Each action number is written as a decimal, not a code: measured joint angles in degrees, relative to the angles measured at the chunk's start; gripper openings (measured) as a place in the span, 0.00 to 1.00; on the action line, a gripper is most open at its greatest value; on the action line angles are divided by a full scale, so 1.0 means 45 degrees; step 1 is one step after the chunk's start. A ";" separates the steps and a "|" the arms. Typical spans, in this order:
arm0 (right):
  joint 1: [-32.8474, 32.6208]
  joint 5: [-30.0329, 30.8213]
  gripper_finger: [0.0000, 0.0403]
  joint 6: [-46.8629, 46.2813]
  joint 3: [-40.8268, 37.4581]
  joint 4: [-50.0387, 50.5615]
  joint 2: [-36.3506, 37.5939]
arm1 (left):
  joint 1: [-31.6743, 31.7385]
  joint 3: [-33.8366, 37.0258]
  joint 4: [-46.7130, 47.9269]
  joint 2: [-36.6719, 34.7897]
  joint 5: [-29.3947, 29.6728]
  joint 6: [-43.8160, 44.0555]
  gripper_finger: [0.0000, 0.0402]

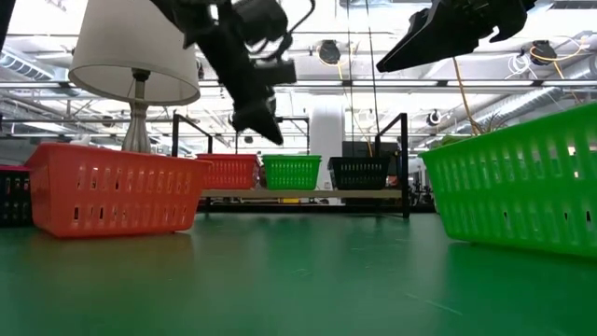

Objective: Stack baskets on shelf by color
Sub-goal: Adjust the green bin on the shelf

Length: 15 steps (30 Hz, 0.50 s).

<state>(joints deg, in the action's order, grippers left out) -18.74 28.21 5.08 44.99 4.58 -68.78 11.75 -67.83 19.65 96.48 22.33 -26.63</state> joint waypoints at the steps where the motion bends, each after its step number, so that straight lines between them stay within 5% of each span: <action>1: 0.0000 0.0003 0.40 0.0004 0.0000 0.0003 0.0002 | -0.0091 -0.0021 0.0099 -0.0153 0.0418 0.0059 0.05; 7: 0.0000 0.0019 0.40 0.0035 -0.0005 0.0073 -0.0003 | 0.0073 -0.0243 -0.1219 -0.0808 0.1150 0.0095 0.03; 15: 0.0039 0.0032 0.40 -0.0008 -0.0010 -0.0024 -0.0003 | 0.1599 -0.0226 -0.3673 0.0257 -0.0016 -0.0784 0.04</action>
<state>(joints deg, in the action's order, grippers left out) -18.57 28.35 5.04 44.95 4.47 -68.79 18.94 -68.85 3.13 97.64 22.26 -30.16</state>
